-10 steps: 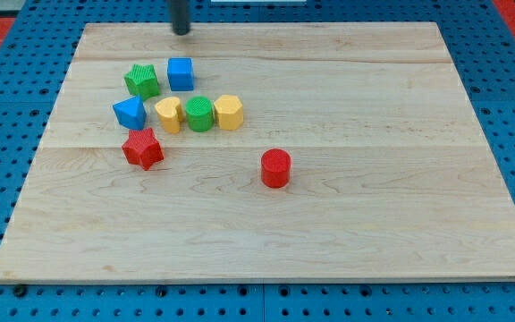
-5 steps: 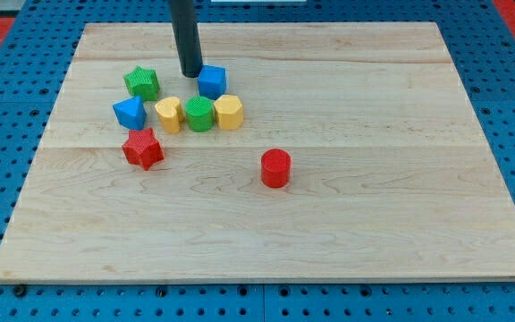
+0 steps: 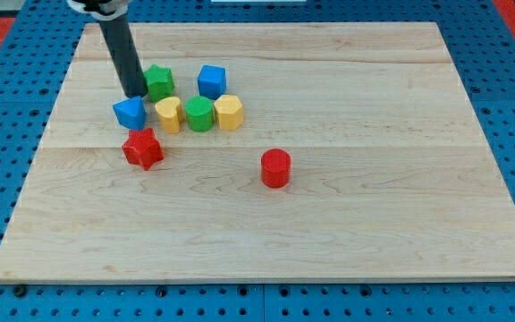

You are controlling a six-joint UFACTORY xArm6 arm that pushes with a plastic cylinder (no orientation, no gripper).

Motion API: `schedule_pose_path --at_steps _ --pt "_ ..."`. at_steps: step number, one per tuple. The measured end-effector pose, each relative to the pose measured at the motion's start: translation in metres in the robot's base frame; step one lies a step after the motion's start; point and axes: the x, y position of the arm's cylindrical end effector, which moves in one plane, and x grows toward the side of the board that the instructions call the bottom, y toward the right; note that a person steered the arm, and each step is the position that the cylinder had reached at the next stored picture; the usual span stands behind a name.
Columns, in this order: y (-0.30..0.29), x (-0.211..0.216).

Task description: Slide the green star and the blue cube slightly to the right

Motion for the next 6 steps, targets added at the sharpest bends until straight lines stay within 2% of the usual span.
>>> schedule_pose_path --at_steps 2,4,5,6 --pt "0.006 -0.009" --pt "-0.027 -0.024" --pt "-0.09 0.001" --pt "-0.138 0.047"
